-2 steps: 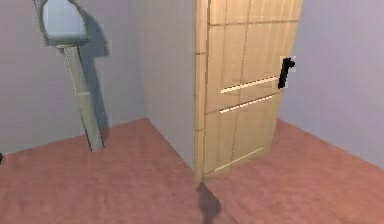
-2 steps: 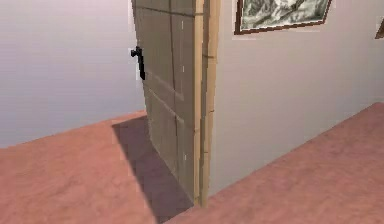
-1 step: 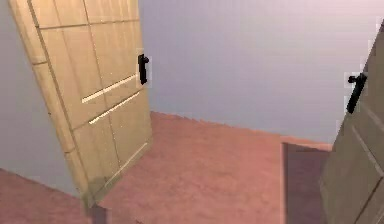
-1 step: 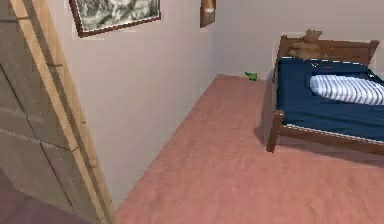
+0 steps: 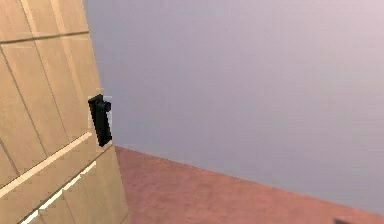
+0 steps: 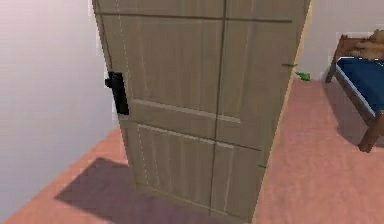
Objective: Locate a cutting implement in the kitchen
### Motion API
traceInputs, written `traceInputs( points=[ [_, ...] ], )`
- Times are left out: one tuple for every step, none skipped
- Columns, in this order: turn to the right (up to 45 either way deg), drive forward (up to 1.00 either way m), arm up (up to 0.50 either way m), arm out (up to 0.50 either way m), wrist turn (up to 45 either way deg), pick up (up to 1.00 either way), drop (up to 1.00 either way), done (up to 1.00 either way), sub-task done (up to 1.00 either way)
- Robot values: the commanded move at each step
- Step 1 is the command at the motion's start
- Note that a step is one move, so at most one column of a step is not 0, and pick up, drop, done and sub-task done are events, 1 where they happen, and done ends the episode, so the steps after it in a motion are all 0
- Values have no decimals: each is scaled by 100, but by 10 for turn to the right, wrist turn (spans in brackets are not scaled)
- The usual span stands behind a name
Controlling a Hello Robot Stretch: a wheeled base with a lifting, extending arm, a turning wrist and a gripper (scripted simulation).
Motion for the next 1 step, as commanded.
traceInputs(
  points=[
    [30,0,0,0,0,0,0,0,0]
  ],
)
